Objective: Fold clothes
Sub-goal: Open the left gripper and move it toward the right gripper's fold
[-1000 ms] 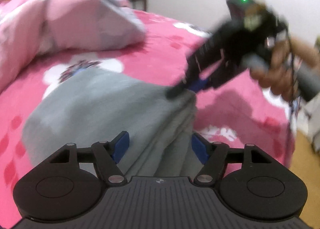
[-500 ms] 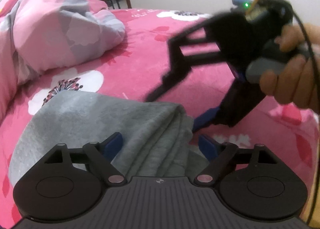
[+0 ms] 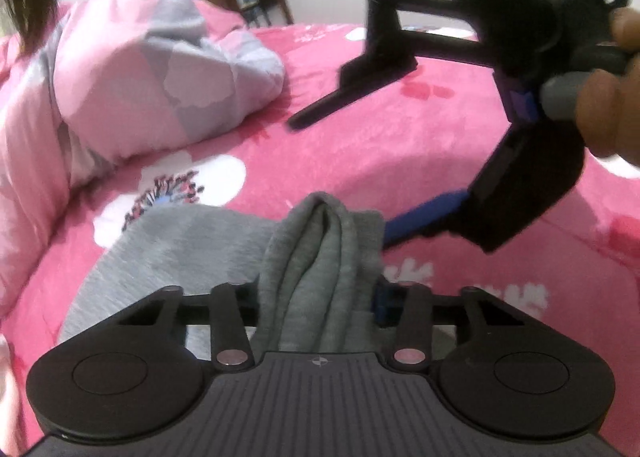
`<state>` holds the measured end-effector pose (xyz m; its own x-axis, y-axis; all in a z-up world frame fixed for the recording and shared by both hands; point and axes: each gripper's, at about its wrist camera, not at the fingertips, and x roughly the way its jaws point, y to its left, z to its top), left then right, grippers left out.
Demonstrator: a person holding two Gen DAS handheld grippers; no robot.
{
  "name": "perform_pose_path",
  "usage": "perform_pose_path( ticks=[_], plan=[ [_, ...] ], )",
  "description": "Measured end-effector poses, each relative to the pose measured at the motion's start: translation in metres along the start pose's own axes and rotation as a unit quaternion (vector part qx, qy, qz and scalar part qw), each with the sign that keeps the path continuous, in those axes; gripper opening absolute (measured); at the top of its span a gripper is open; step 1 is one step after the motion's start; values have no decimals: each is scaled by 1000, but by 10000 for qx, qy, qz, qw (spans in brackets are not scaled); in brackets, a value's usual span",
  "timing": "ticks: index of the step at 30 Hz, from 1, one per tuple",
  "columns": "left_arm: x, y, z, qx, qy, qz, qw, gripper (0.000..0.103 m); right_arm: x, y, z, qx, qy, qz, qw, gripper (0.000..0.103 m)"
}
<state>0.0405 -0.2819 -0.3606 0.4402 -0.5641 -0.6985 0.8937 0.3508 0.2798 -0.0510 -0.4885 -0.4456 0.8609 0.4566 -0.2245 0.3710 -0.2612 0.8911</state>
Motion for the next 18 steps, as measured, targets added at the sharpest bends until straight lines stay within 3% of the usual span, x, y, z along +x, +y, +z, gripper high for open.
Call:
perform_pose_path(
  ticks=[2, 8, 12, 14, 18],
  plan=[
    [-11, 2, -4, 242, -110, -117, 9996, 36, -3, -4, 1, 54, -54, -135, 9999, 69],
    [-48, -2, -26, 1153, -292, -640, 9908, 35, 33, -2, -7, -185, 433, -511, 9976, 70],
    [-52, -13, -43, 1643, -331, -652, 9837, 35, 63, 7, -12, -652, 633, -918, 9916, 72],
    [-52, -17, -47, 1813, -354, -596, 9810, 35, 77, 16, -18, -1052, 703, -1188, 9848, 69],
    [-54, -16, -47, 1856, -300, -403, 9813, 35, 110, 41, -37, -2096, 928, -1676, 9588, 53]
  ],
)
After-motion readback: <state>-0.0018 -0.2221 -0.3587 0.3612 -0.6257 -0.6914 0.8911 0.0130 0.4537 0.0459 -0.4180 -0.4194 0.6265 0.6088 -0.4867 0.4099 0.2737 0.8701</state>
